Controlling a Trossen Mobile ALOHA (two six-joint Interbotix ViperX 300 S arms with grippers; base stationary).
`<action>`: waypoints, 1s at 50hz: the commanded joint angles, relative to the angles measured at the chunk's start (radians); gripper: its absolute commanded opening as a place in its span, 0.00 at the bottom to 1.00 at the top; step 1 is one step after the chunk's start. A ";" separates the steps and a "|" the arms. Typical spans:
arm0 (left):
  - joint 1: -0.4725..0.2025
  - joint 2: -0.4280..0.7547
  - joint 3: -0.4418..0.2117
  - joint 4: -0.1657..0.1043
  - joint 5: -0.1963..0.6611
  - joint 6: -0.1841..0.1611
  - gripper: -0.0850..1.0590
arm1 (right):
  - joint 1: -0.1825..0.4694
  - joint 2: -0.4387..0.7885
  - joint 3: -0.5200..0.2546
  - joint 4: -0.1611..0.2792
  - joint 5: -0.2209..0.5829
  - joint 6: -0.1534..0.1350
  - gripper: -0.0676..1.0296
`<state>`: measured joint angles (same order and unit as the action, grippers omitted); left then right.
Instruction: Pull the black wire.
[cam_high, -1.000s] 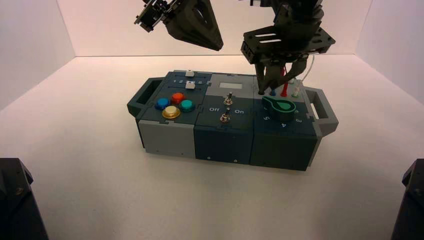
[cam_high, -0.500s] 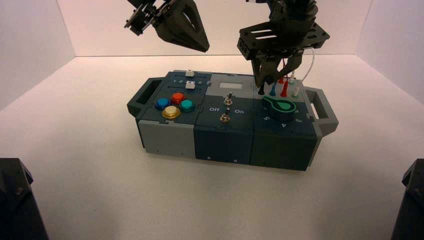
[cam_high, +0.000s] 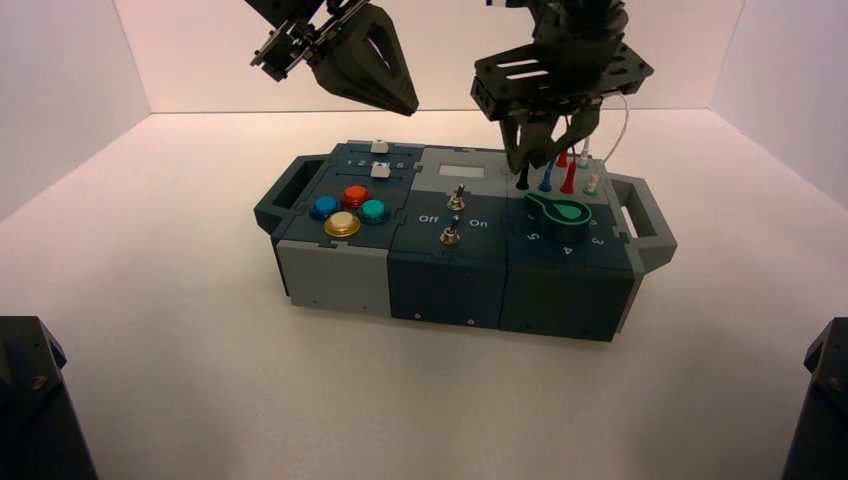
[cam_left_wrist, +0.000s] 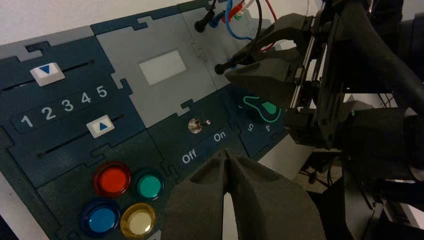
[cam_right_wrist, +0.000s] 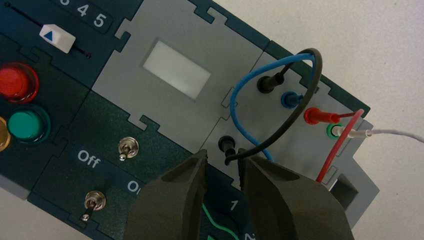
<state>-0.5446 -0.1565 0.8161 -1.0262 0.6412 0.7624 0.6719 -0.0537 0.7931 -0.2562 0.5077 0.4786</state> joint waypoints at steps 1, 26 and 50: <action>-0.002 -0.011 -0.031 -0.002 0.014 0.006 0.05 | -0.002 -0.005 -0.029 -0.006 -0.005 0.003 0.38; -0.002 -0.011 -0.040 -0.002 0.032 0.006 0.05 | -0.009 0.020 -0.055 -0.043 0.020 0.003 0.38; -0.002 -0.014 -0.044 -0.003 0.043 0.008 0.05 | -0.014 0.034 -0.061 -0.052 0.031 0.003 0.38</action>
<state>-0.5446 -0.1565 0.8023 -1.0262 0.6826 0.7609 0.6642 -0.0123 0.7578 -0.3053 0.5415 0.4786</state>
